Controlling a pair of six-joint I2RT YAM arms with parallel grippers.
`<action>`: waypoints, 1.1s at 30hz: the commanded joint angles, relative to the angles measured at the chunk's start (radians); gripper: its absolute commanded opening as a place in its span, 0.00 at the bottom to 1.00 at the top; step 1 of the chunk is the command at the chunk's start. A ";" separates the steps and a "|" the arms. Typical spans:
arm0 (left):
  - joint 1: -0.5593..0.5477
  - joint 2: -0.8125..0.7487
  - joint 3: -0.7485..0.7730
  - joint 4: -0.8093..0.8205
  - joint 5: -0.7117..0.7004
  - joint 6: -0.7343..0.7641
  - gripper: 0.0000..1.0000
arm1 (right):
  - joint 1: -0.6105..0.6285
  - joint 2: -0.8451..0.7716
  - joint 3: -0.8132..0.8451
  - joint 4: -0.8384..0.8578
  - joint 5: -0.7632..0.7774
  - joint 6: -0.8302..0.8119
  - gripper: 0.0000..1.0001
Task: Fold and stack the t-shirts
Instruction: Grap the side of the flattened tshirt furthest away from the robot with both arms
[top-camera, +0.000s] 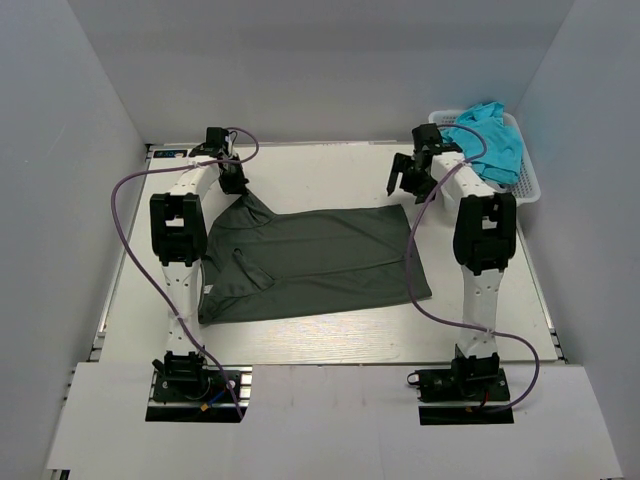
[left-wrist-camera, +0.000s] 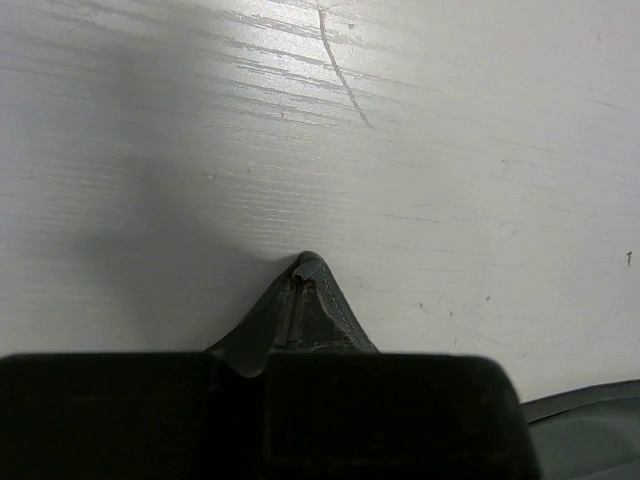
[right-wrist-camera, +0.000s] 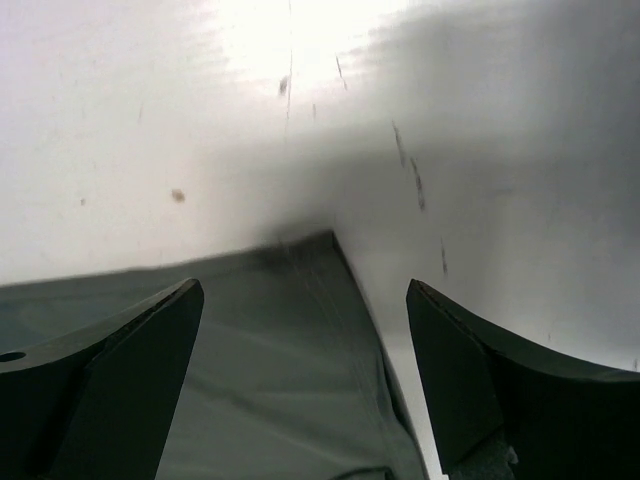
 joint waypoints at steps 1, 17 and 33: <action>-0.004 -0.070 -0.017 0.000 -0.029 0.017 0.00 | 0.005 0.057 0.106 0.029 0.017 -0.019 0.88; -0.004 -0.162 -0.075 -0.020 -0.032 -0.010 0.00 | 0.040 0.074 -0.031 0.062 0.008 -0.014 0.38; -0.004 -0.576 -0.531 -0.009 -0.074 -0.090 0.00 | 0.081 -0.142 -0.229 0.174 0.081 -0.055 0.00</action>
